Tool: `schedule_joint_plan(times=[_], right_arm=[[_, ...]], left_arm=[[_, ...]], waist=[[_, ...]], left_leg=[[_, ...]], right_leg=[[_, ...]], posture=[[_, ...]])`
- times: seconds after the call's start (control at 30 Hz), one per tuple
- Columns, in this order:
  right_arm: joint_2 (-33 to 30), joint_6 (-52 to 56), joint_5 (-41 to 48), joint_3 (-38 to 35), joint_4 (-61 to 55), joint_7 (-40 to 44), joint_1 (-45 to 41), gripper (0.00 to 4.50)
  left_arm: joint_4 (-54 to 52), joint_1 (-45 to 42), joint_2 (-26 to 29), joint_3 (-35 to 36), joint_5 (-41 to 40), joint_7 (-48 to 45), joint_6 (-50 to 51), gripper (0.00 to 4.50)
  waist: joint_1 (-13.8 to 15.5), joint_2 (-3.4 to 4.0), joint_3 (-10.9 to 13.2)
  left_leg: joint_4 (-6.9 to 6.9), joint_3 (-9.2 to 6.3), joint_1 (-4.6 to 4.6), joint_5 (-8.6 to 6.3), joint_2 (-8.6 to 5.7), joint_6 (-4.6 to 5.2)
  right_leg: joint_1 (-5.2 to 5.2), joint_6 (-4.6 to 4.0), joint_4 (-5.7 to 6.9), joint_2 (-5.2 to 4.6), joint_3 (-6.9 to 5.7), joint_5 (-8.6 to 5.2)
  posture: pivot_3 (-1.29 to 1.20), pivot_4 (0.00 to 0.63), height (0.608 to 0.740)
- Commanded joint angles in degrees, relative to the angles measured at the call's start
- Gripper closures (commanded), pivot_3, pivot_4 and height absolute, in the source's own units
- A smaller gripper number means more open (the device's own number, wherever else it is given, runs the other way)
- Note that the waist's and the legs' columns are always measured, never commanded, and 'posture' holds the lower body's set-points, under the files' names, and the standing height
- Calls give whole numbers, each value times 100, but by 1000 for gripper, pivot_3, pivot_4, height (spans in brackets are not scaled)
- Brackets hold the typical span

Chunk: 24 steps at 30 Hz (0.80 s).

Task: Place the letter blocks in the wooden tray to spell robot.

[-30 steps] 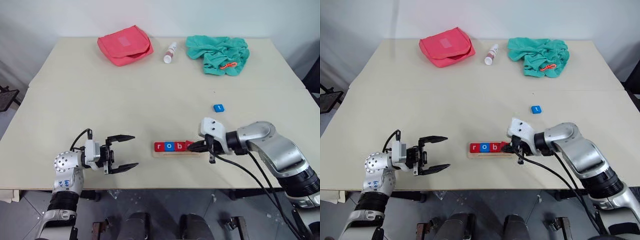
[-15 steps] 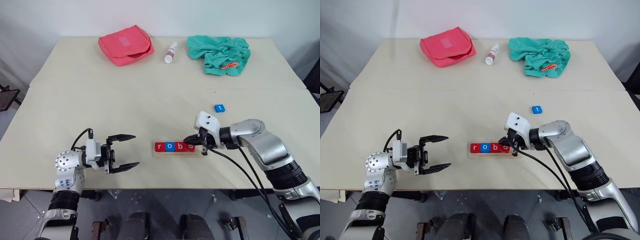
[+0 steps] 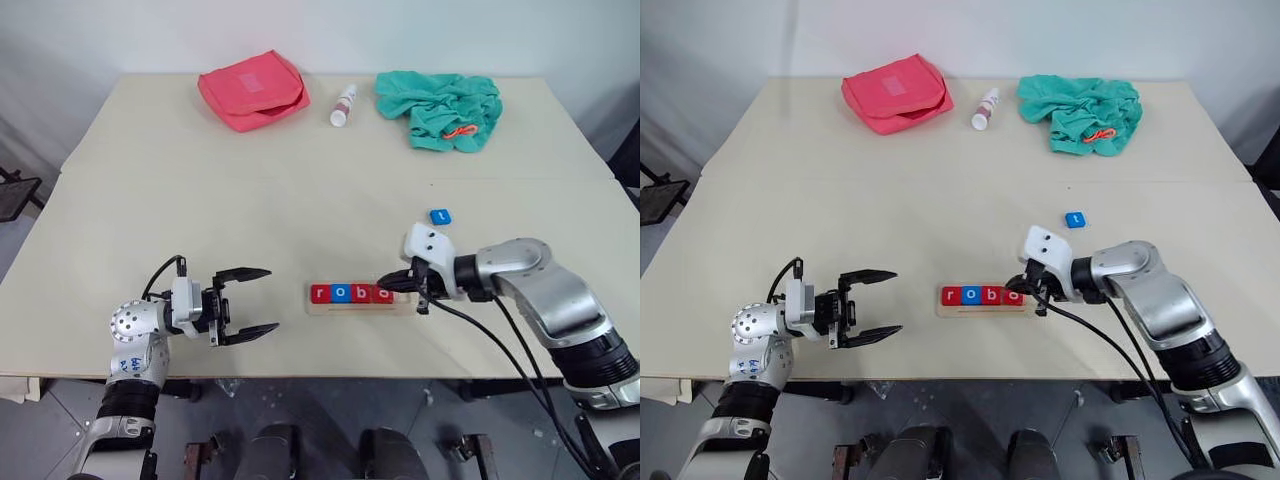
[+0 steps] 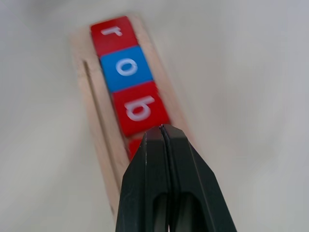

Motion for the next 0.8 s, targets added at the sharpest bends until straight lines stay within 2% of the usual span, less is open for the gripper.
schedule_joint_plan(times=[0.03, 0.23, 0.8], right_arm=[[-244, -42, 5, -290, -86, -50, 266, 4467], [-309, -137, -69, -271, 50, -113, 457, 4467], [156, -290, -148, -67, 379, -262, 221, 4467]], left_arm=[[2, -77, -13, 23, -10, -14, -101, 0], [50, -109, -17, 14, -12, -37, -112, 0], [-48, -33, 29, 51, -13, 0, -121, 0]], waist=[[2, -1, 0], [-25, -1, 0], [-20, -1, 0]], left_leg=[[0, 0, 0, 0, -1, 0], [-1, 8, 1, 0, 4, 0], [0, 7, 1, 0, 2, 0]], right_leg=[[1, 0, 0, 0, 0, 0], [0, 0, -1, 2, 0, 0], [0, 0, -2, 0, 0, 0]], posture=[[0, 150, 740], [0, 150, 740], [0, 150, 740]])
